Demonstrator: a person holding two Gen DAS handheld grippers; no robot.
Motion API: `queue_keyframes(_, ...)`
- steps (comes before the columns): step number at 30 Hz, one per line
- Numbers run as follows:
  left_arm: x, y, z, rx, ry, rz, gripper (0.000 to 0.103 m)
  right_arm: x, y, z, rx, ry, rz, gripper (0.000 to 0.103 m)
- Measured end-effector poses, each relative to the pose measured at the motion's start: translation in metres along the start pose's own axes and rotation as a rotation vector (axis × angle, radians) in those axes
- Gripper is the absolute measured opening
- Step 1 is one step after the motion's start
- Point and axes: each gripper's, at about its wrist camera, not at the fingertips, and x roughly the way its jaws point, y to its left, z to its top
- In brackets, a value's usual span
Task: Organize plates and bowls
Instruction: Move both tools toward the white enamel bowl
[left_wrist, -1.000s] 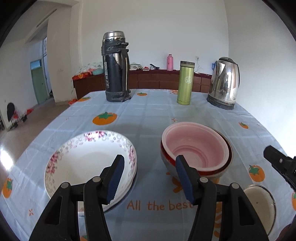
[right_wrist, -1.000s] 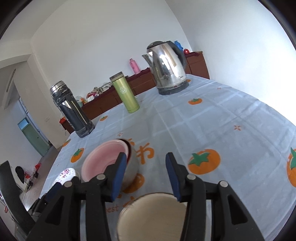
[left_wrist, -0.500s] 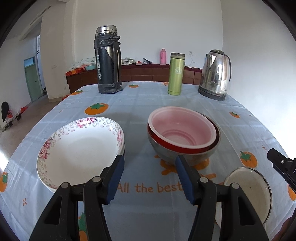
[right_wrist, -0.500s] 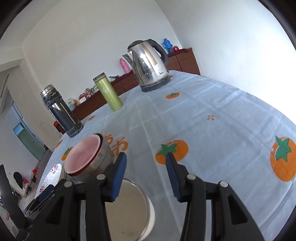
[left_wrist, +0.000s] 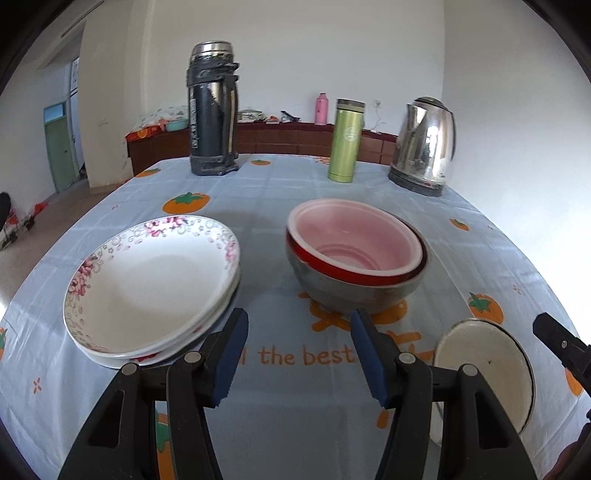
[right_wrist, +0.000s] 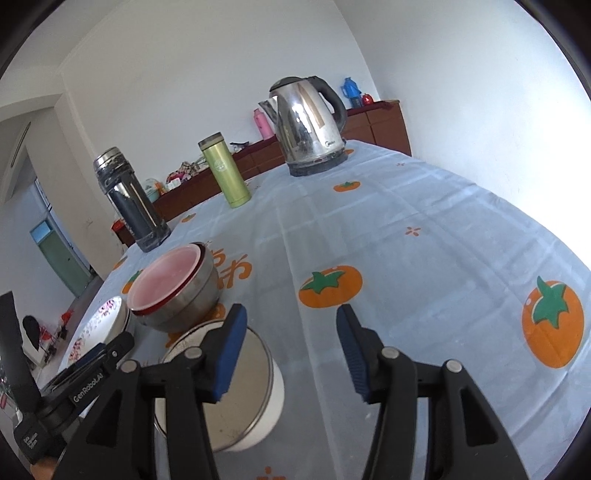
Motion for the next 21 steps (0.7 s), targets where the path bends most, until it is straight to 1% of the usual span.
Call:
queue_keyframes(4, 0.0, -0.009, -0.005, 0.028, 0.011, -0.022, 0.06, 0.002, -0.001, -0.002, -0.006, 0.028, 0.013, 0.052)
queue_keyframes(9, 0.001, -0.016, -0.009, 0.035, 0.033, -0.041, 0.06, 0.005, 0.003, -0.009, -0.048, 0.068, 0.019, 0.051)
queue_keyframes(13, -0.001, -0.026, -0.011, 0.063, 0.025, -0.047, 0.06, 0.009, 0.008, -0.014, -0.068, 0.099, 0.041, 0.05)
queue_keyframes(15, 0.001, -0.03, -0.011, 0.067, 0.036, -0.046, 0.06, 0.012, 0.008, -0.016, -0.07, 0.12, 0.038, 0.044)
queue_keyframes(16, 0.003, -0.03, -0.011, 0.058, 0.048, -0.048, 0.06, 0.014, 0.008, -0.017, -0.068, 0.13, 0.037, 0.04)
queue_keyframes(17, 0.003, -0.03, -0.011, 0.049, 0.049, -0.049, 0.06, 0.016, 0.007, -0.018, -0.064, 0.139, 0.037, 0.037)
queue_keyframes(21, 0.004, -0.032, -0.01, 0.037, 0.055, -0.046, 0.06, 0.017, 0.008, -0.019, -0.073, 0.146, 0.035, 0.037)
